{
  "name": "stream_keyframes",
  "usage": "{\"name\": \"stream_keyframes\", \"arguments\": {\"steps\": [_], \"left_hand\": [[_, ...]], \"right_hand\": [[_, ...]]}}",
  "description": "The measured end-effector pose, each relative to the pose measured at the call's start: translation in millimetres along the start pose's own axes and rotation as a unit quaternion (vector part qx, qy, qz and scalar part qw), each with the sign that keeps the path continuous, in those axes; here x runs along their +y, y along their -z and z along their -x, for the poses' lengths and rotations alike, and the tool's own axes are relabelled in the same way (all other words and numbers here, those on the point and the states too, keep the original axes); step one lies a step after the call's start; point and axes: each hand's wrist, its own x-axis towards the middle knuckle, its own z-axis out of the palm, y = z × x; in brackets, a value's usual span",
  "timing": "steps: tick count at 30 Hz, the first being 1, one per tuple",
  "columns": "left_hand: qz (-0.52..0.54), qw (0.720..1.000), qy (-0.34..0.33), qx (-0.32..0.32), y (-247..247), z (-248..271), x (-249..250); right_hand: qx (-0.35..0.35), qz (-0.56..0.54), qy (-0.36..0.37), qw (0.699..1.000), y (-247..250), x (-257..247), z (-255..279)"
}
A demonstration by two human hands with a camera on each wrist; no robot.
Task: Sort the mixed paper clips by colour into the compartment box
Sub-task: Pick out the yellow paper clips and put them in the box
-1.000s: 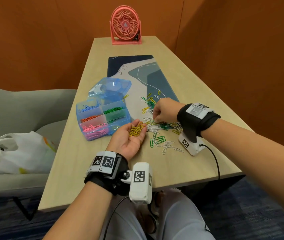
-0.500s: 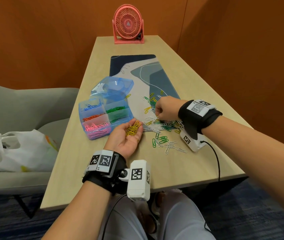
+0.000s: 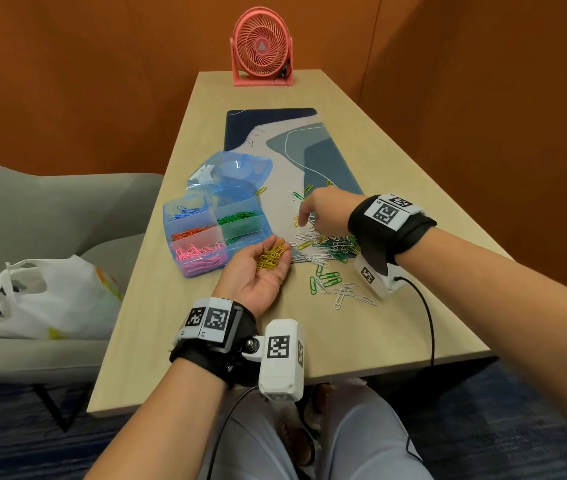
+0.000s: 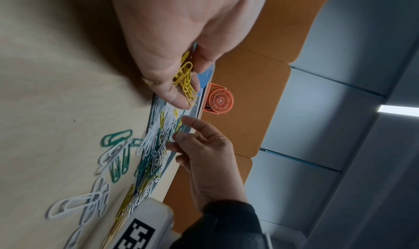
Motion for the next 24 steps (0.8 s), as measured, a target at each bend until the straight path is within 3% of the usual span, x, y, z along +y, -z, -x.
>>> {"name": "stream_keyframes", "arguments": {"steps": [5,15,21,24], "left_hand": [[-0.005,1.0,-0.002,-0.002,-0.6,0.3,-0.5],[-0.001,1.0,0.001,-0.013,-0.4,2.5,-0.1],[0.004,1.0,0.007,-0.022,0.3,0.3,-1.5],[0.015,0.999,0.019,-0.029,-3.1,-0.8,-5.0]], "right_hand": [[-0.03,-0.008,0.033,0.999,-8.4,-7.7,0.5],[-0.056,0.042,0.034,0.997,-10.4,-9.2,9.9],[0.006,-0.122,0.035,0.992,7.1,-6.7,15.9],[-0.022,-0.198,0.069,0.978,20.6,-13.7,19.3]]}}
